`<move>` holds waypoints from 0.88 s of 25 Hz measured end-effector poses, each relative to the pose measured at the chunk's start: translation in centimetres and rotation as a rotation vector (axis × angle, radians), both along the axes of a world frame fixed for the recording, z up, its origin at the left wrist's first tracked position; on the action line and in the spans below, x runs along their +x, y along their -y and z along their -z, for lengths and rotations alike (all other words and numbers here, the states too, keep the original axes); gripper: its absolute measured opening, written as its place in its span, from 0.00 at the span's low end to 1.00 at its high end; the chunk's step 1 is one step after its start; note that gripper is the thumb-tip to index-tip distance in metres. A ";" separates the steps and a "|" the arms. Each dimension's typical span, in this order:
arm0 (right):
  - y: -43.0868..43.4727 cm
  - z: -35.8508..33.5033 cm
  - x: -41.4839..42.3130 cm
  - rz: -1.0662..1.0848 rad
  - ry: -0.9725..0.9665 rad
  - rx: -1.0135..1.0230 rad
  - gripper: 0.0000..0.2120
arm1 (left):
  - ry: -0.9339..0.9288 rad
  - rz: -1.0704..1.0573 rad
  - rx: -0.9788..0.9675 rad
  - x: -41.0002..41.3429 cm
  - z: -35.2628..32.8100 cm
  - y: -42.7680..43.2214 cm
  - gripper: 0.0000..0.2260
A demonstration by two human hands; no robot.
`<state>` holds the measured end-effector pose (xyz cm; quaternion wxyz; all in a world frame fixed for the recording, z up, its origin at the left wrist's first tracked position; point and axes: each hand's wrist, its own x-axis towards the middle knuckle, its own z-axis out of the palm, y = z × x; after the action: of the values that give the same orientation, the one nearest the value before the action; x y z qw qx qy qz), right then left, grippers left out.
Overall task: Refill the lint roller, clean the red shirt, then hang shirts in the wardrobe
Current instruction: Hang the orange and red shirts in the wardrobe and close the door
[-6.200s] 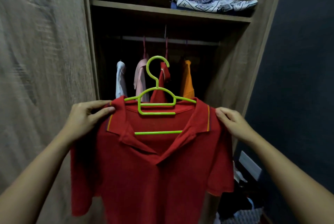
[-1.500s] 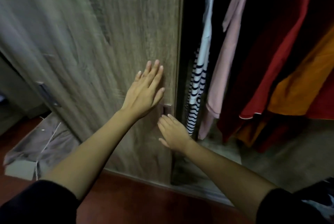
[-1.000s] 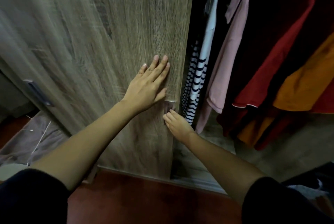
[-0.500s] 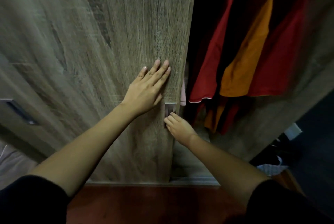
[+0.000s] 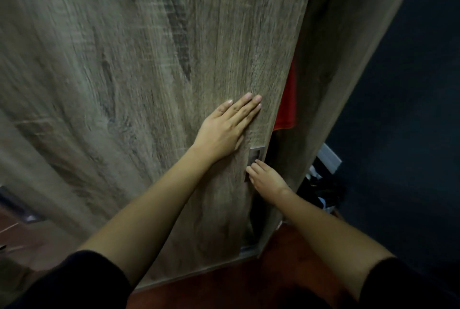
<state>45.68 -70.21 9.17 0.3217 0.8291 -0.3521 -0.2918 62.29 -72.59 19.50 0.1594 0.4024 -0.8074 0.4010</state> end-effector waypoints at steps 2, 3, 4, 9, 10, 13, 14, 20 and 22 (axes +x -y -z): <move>0.5 -0.2 -2.5 0.041 0.001 0.016 0.23 | 0.001 0.006 -0.019 -3.0 0.3 0.8 0.27; 0.8 -0.3 -3.8 0.063 0.006 0.020 0.23 | -0.002 0.015 -0.025 -4.5 0.4 1.3 0.27; 1.0 -0.3 -4.9 0.085 0.016 0.023 0.23 | -0.006 0.025 -0.031 -5.8 0.4 1.7 0.27; 2.1 -0.6 -9.2 0.156 0.050 0.046 0.23 | 0.019 0.014 -0.062 -10.3 0.6 3.1 0.27; 2.3 -0.5 -9.6 0.165 0.067 0.048 0.23 | 0.014 0.010 -0.070 -10.7 0.8 3.3 0.27; 2.6 -0.4 -10.6 0.175 0.092 0.032 0.22 | -0.004 -0.001 -0.090 -11.8 0.9 3.5 0.26; 2.7 -0.3 -11.0 0.175 0.101 0.031 0.22 | -0.007 -0.006 -0.090 -12.1 0.8 3.4 0.27; 2.8 -0.3 -12.5 0.154 0.146 0.054 0.22 | 0.003 -0.055 -0.054 -13.2 0.9 3.6 0.30; 2.7 -0.3 -12.9 0.157 0.156 0.064 0.22 | -0.020 -0.049 -0.057 -13.8 0.8 3.0 0.31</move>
<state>32.74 -72.90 9.43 0.2430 0.8291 -0.4303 -0.2616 48.48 -75.63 18.73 0.1691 0.4214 -0.7839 0.4234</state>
